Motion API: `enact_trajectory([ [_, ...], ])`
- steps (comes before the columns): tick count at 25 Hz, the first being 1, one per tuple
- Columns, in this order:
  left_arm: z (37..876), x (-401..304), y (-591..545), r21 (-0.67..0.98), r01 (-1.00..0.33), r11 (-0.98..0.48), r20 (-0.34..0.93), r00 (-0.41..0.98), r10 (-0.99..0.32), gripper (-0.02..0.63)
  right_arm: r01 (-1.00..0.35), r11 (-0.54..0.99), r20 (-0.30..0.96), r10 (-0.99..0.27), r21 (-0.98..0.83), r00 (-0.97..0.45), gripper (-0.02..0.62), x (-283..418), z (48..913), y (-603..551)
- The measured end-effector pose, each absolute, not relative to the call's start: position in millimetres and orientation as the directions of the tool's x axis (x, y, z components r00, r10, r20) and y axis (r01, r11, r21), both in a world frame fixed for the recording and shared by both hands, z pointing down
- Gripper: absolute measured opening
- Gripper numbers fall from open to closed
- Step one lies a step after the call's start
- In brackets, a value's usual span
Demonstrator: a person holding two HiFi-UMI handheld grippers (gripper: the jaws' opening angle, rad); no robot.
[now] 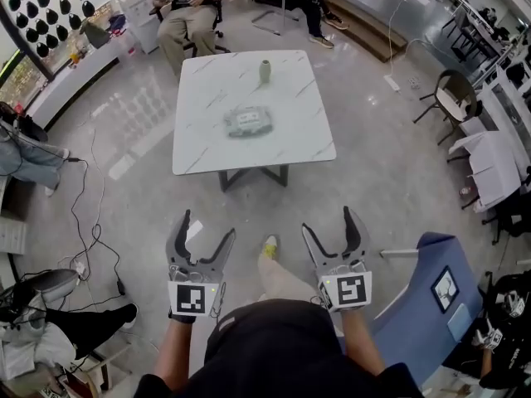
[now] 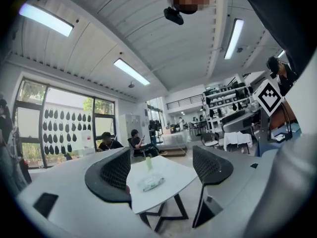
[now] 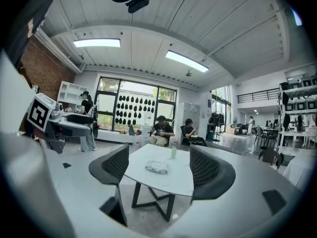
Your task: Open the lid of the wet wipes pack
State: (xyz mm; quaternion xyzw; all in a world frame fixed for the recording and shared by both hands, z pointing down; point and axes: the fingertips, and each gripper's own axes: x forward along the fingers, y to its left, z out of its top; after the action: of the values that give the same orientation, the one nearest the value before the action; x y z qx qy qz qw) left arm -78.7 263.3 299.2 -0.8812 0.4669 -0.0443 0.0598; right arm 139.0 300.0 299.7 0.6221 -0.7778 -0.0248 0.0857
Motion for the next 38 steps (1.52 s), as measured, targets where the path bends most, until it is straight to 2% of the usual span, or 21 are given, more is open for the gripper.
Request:
enact_trajectory([
  [4, 301.5, -69.6, 218.4, -0.163, -0.820, -0.548, 0.052, 0.548, -0.835, 0.407, -0.958, 0.255, 0.143, -0.961, 0.133, -0.236, 0.362, 149.1, 305.0, 250.7],
  [13, 299.1, -54.5, 110.1, -0.166, -0.825, -0.540, 0.083, 0.534, -0.841, 0.405, -0.949, 0.290, 0.116, -0.954, 0.124, -0.277, 0.351, 163.2, 306.8, 125.7],
  [19, 296.5, -36.5, 48.7, -0.232, -0.805, -0.545, 0.097, 0.539, -0.837, 0.402, -0.945, 0.311, 0.061, -0.950, 0.100, -0.306, 0.334, 173.7, 300.0, 68.9],
  [31, 321.8, -70.3, -29.0, -0.190, -0.870, -0.455, 0.152, 0.432, -0.889, 0.396, -0.928, 0.366, 0.189, -0.918, 0.068, -0.349, 0.314, 166.6, 338.4, -3.0],
  [38, 352.8, -97.6, -104.2, -0.157, -0.844, -0.513, 0.175, 0.488, -0.855, 0.394, -0.942, 0.326, 0.246, -0.922, 0.080, -0.298, 0.307, 127.5, 362.1, -51.1],
])
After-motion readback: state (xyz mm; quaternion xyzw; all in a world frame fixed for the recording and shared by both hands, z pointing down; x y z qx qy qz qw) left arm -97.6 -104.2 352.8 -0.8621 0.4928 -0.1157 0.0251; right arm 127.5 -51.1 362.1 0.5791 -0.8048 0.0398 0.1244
